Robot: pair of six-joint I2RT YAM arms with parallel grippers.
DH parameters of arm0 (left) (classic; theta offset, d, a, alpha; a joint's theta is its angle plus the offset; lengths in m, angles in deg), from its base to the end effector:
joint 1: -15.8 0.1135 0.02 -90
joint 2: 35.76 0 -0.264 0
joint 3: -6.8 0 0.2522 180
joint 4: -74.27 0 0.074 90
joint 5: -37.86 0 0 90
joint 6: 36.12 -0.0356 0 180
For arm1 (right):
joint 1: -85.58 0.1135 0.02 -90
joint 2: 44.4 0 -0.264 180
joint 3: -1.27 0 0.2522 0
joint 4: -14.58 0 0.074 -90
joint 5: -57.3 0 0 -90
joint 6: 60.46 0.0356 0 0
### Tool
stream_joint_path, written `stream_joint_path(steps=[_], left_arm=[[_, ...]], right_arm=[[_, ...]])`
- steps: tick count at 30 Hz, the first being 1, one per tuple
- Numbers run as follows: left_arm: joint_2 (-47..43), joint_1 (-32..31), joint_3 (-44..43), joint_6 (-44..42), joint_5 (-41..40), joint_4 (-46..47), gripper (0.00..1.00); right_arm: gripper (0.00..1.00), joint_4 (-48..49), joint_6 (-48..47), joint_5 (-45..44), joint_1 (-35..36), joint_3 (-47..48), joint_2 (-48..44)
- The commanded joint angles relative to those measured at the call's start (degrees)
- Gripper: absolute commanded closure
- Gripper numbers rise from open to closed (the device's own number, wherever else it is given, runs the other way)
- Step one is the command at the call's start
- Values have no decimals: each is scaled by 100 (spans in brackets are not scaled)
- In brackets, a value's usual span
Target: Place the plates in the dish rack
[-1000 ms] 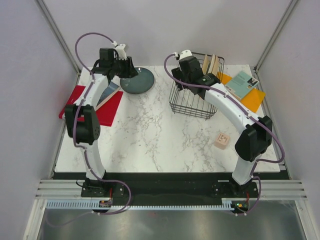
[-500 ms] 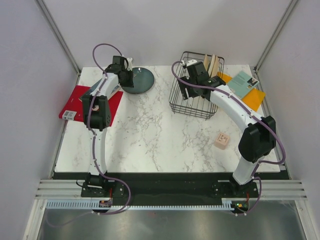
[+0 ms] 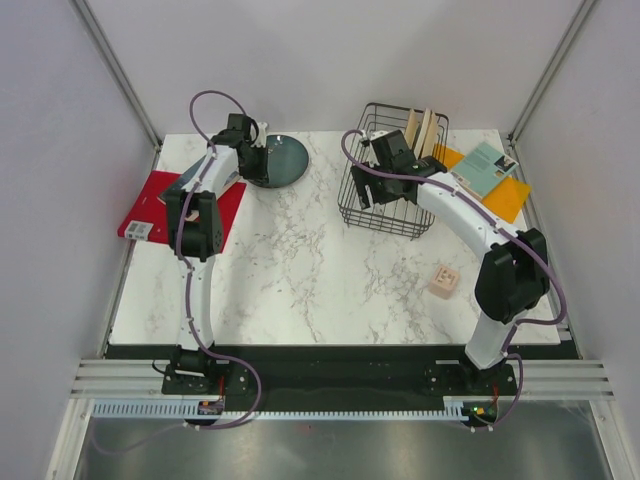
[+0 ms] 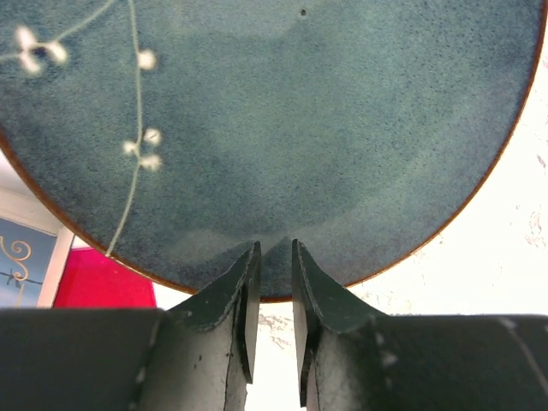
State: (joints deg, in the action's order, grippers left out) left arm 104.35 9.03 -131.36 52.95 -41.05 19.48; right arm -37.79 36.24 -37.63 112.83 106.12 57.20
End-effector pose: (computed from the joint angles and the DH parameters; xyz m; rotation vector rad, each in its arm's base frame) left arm 0.5298 -0.0698 0.1831 0.2457 2.5466 -0.2869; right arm 0.3539 0.1788 0.3036 -0.3951 2.3982 0.1644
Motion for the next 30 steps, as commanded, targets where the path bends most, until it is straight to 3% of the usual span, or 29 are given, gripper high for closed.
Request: stream_joint_path(steps=[1, 6, 8, 11, 15, 17, 24, 27, 30], left_arm=[[34, -97, 20, -294, 59, -458, 71], [-422, -132, 504, 38, 165, -467, 57], [-973, -54, 959, 434, 191, -12, 52], [-1696, 209, 2048, 1593, 480, 1226, 44], [-2759, 448, 3638, 2989, 894, 2853, 42], [-2928, 535, 3948, 3387, 904, 3450, 42], [-2569, 641, 4064, 4750, 1290, 4041, 48], [-2445, 641, 4037, 4882, 1229, 4033, 59], [-2497, 668, 4151, 4979, 1150, 4007, 64]], right_arm=[[18, 3, 165, 247, -26, 155, 175], [18, -6, 218, 299, -26, 155, 228], [18, 3, 209, 291, -26, 146, 228], [18, 3, 200, 299, -26, 129, 229], [17, -6, 200, 300, -61, 67, 237], [18, -6, 200, 334, -61, 58, 246], [17, -15, 200, 343, -96, 120, 342], [17, -33, 183, 335, -105, 172, 369], [17, -24, 174, 326, -123, 181, 378]])
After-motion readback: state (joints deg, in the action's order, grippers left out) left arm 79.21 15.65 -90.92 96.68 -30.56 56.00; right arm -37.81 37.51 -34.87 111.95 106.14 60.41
